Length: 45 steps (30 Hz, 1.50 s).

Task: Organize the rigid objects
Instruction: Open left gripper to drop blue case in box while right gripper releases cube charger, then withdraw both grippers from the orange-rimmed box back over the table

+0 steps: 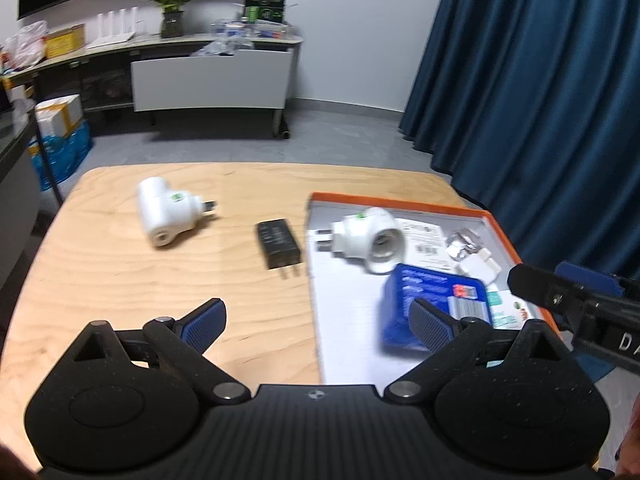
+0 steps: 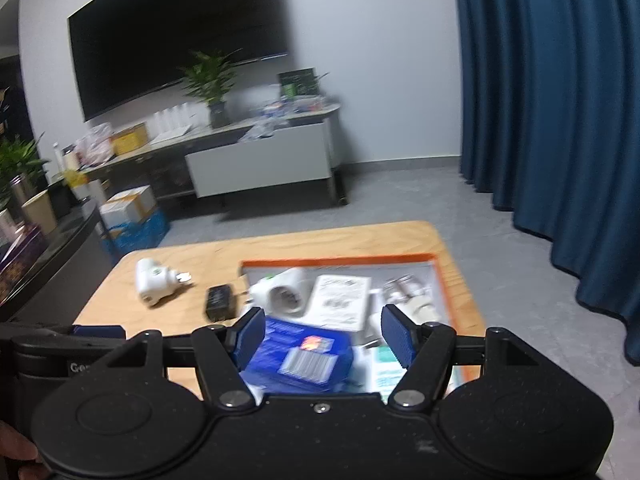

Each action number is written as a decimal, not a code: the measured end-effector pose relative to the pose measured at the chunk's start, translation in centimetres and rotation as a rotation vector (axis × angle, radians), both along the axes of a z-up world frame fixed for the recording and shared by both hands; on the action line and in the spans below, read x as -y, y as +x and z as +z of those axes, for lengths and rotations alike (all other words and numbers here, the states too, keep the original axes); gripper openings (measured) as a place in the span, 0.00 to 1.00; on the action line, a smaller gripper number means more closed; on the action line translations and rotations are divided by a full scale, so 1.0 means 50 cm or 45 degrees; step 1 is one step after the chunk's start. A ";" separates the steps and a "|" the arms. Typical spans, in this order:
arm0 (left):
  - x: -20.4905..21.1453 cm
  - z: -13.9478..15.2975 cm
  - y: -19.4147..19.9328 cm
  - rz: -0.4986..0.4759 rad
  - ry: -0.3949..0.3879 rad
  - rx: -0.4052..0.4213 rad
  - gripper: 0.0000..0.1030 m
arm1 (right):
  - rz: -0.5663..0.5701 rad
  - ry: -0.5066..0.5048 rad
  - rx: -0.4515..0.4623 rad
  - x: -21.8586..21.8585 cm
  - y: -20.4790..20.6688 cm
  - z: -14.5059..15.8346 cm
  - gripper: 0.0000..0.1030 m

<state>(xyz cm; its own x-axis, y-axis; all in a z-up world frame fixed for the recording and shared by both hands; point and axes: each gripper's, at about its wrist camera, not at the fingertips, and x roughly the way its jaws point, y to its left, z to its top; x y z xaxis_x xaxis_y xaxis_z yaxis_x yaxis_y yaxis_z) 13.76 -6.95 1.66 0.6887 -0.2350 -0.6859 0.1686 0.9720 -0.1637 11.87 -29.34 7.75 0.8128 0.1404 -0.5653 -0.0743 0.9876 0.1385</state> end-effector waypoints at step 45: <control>-0.192 -0.024 0.039 0.212 0.036 -0.002 0.97 | 0.286 -0.037 -0.117 -0.229 0.082 -0.061 0.75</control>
